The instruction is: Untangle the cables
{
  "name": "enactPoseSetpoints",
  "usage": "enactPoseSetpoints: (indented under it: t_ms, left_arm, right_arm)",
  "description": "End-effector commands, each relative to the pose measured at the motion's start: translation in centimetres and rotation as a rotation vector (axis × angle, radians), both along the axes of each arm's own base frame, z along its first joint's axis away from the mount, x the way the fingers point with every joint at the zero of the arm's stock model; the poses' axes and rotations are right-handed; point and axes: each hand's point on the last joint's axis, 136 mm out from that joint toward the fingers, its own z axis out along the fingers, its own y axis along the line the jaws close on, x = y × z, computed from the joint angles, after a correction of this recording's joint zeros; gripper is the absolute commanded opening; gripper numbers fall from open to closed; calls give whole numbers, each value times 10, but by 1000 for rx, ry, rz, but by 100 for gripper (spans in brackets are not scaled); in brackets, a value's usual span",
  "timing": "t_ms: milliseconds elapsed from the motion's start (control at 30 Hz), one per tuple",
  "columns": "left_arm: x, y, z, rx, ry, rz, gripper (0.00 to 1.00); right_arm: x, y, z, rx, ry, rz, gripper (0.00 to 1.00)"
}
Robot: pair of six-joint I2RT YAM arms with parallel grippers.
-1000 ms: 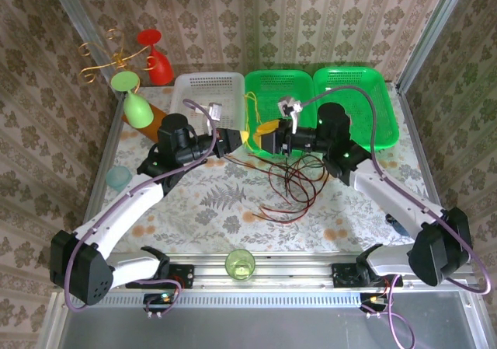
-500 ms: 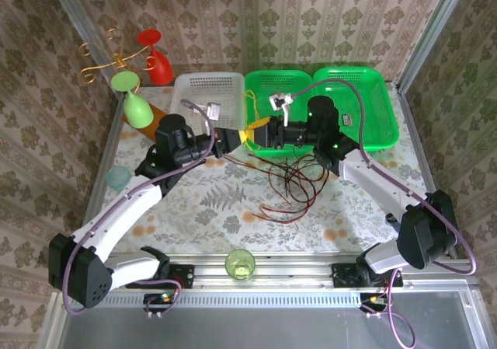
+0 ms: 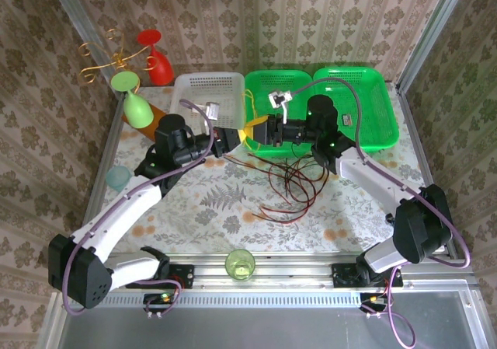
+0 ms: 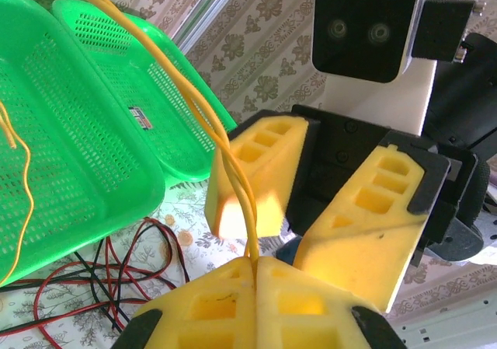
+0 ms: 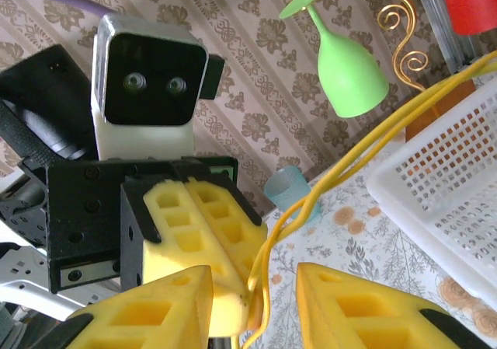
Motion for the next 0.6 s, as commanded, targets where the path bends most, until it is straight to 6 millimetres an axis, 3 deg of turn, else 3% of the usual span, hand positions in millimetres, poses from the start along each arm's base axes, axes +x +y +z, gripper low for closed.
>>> enactPoseSetpoints:
  t_ms: [0, 567]
  left_arm:
    - [-14, -1, 8, -11, -44, -46, 0]
    - [-13, -3, 11, -13, -46, -54, 0]
  right_arm:
    - [3, -3, 26, 77, -40, 5, 36]
    - [0, -5, 12, 39, -27, -2, 34]
